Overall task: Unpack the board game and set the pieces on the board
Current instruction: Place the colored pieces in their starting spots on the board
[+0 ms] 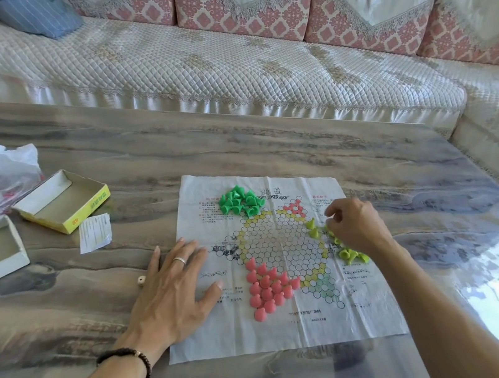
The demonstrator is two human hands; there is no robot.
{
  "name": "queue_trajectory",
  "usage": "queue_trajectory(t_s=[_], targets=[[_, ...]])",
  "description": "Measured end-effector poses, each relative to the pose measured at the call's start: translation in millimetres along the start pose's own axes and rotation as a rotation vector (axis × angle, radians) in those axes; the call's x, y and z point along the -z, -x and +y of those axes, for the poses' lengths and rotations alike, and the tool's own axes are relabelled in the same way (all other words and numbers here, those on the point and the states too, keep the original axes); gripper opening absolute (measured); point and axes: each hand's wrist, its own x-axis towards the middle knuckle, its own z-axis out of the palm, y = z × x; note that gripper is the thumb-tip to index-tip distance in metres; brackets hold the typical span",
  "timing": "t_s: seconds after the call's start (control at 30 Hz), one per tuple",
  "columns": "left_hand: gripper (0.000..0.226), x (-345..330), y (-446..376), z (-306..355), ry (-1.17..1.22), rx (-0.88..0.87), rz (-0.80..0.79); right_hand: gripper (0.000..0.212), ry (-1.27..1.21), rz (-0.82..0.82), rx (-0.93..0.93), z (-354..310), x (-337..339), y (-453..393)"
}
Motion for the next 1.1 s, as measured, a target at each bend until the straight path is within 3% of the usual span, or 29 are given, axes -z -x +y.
queue_trajectory(t_s=[0.1, 0.23, 0.4, 0.67, 1.1], targets=[[0.073, 1.1, 0.1, 1.1, 0.0, 0.004, 0.001, 0.021, 0.013, 0.054, -0.056, 12.3, 11.5, -5.1], [0.076, 3.7, 0.6, 2.9, -0.004, 0.01, -0.012, 0.02, 0.105, -0.077, -0.01, 12.5, 11.2, -7.7], [0.075, 4.4, 0.7, 3.3, 0.017, 0.015, -0.01, 0.017, 0.179, -0.118, 0.037, 2.5, -5.1, -10.7], [0.075, 5.4, 1.8, 4.1, 0.013, 0.005, 0.007, 0.017, 0.041, 0.026, 0.081, -1.8, 1.4, -6.6], [0.077, 7.2, 1.7, 5.3, 0.011, 0.016, -0.004, 0.018, -0.066, 0.015, 0.021, -9.5, -2.2, 32.0]])
